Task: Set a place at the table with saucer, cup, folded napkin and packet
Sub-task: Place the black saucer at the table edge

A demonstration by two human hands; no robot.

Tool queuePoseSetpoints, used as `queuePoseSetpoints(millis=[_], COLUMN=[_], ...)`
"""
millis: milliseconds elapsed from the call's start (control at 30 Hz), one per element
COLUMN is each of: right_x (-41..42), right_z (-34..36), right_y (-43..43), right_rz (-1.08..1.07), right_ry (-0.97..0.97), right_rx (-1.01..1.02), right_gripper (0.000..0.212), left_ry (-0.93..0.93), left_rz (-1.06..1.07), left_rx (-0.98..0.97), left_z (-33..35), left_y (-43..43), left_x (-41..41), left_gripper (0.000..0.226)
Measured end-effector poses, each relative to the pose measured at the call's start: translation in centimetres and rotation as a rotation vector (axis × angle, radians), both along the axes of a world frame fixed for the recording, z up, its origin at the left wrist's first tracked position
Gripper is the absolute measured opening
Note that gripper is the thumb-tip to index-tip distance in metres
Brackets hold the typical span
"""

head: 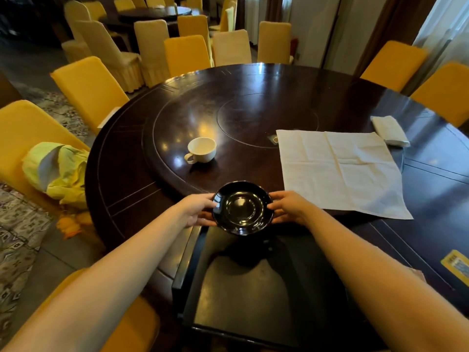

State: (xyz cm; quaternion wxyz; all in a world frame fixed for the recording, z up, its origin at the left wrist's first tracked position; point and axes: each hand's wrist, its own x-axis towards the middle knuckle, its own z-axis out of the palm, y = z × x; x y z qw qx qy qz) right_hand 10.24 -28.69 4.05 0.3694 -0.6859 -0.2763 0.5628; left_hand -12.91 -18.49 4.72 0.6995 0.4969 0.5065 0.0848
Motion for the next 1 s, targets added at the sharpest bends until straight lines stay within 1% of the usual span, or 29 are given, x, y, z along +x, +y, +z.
queuePoseSetpoints(millis=[100, 200, 300, 433, 600, 833, 1000], right_x=[-1.8, -3.1, -3.8, -4.5, -4.5, -4.5, -4.7], right_z=[-2.7, -5.4, -7.6, -9.5, -10.9, -12.1, -12.4], right_y=[-2.2, -3.9, -4.9, -5.1, -4.7, -3.9, -3.1], right_rz=[-0.02, -0.092, -0.113, -0.108, -0.109, -0.122, -0.098], right_ry=[0.001, 0.062, 0.039, -0.039, -0.05, -0.101, -0.115], right_rx=[-0.023, -0.051, -0.07, -0.071, -0.131, -0.15, -0.146], right_gripper=[0.044, 0.041, 0.038, 0.036, 0.037, 0.036, 0.037], left_ry=[0.024, 0.058, 0.09, 0.118, 0.171, 0.22, 0.278], left_rz=[0.037, 0.095, 0.111, 0.132, 0.167, 0.172, 0.124], left_rx=[-0.041, -0.055, -0.065, -0.005, 0.043, 0.097, 0.178], left_z=[-2.3, -4.3, -5.9, -7.8, -9.4, -10.4, -10.4], left_y=[-2.3, -4.2, -5.6, -6.7, -7.7, -7.4, -6.6], left_x=[-1.3, -2.3, -3.1, -3.5, -3.2, -2.7, -2.7], left_gripper=[0.04, 0.041, 0.043, 0.044, 0.04, 0.046, 0.036])
